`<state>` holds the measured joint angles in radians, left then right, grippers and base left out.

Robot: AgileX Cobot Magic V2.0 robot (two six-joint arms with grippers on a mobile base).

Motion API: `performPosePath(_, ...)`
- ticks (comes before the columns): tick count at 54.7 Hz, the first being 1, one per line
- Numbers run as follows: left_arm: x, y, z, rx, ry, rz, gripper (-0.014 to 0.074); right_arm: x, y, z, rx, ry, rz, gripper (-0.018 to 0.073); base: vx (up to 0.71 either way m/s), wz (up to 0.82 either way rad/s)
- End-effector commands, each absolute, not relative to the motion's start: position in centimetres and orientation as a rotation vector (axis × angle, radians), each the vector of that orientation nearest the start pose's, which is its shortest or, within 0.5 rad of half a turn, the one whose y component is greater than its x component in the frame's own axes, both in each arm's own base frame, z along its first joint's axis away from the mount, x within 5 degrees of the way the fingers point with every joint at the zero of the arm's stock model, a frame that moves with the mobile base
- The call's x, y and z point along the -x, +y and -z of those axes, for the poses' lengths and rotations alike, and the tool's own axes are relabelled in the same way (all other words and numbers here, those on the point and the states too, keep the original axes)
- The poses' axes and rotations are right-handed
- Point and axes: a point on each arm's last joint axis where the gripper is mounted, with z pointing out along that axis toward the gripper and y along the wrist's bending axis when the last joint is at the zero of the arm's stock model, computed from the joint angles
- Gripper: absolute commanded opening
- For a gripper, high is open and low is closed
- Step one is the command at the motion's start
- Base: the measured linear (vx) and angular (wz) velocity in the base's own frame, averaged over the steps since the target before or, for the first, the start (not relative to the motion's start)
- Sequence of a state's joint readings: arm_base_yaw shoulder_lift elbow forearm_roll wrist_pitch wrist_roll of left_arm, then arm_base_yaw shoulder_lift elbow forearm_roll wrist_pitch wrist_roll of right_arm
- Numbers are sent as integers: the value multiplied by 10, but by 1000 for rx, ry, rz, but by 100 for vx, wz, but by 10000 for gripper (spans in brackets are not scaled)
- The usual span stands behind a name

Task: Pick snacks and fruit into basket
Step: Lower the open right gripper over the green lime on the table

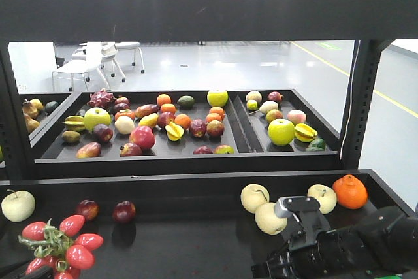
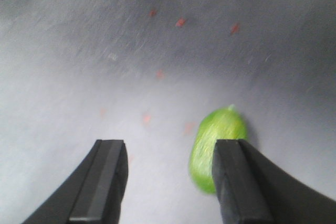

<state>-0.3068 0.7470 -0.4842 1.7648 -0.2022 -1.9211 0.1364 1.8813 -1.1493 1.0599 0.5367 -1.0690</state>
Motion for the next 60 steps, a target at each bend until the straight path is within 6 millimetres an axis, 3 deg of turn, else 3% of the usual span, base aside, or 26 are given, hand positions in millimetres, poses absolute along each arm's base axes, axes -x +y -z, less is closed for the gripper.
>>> performPosePath(1, -145, -63, -312, -314, 1747, 455, 3, -381, 93, -214, 431, 2341, -609, 442, 0, 0)
performPosePath(12, -145, -63, -312, -314, 1747, 455, 3, -383, 91, -211, 424, 2371, -583, 442, 0, 0)
performPosePath(36, -145, -63, -312, -313, 1747, 454, 3, -387, 111, -169, 389, 2481, -584, 442, 0, 0)
performPosePath(60, -145, -63, -312, -311, 1746, 453, 3, -392, 107, -158, 325, 2503, -497, 476, 0, 0)
